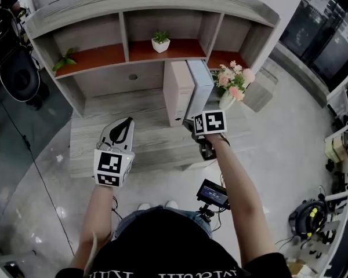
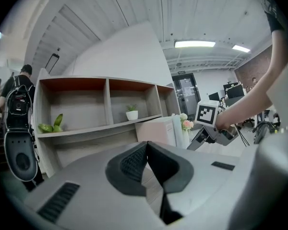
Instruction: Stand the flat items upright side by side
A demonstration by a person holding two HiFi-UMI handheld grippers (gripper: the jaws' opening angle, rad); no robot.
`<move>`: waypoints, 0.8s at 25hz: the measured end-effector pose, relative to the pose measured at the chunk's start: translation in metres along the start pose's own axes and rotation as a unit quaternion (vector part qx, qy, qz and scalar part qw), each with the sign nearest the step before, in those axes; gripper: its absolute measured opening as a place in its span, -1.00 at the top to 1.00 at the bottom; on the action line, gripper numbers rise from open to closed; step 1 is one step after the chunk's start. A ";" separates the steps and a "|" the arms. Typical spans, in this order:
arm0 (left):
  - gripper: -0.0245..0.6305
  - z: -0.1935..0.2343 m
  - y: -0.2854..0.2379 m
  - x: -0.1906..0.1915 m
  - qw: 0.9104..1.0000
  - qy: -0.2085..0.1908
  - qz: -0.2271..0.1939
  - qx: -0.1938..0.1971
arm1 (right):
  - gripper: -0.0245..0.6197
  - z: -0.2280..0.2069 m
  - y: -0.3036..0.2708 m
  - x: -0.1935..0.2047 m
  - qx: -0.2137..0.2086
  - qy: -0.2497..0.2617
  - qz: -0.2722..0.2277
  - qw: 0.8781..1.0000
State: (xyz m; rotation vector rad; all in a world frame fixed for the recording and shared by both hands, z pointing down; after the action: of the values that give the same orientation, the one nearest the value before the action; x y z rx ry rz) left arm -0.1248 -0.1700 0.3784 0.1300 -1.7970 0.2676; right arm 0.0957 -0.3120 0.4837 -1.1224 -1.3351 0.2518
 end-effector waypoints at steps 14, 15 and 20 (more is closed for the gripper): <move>0.89 -0.022 -0.016 -0.025 0.999 -0.002 -0.030 0.036 | 0.80 -0.012 0.105 -0.015 0.006 0.062 -0.153 0.986; 0.89 -0.023 -0.017 -0.027 0.999 -0.002 -0.032 0.038 | 0.84 -0.012 0.112 -0.014 0.005 0.064 -0.159 0.985; 0.89 -0.021 -0.019 -0.034 0.998 0.004 -0.044 0.037 | 0.88 -0.008 0.151 -0.015 -0.014 0.054 -0.221 0.974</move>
State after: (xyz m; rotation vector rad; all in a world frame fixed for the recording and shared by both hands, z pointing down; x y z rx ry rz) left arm -0.0921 -0.1853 0.3527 0.2601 -1.7699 0.2699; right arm 0.1632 -0.2524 0.3614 -0.8206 -1.4549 -0.1531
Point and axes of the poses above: the fingertips, and each gripper's own axes: y backward along the fingers, z to its left, x out of its underside, the point moved 4 cm from there along y, backward along the fingers, and after that the axes turned 1 degree about -y, right-handed, at the moved point
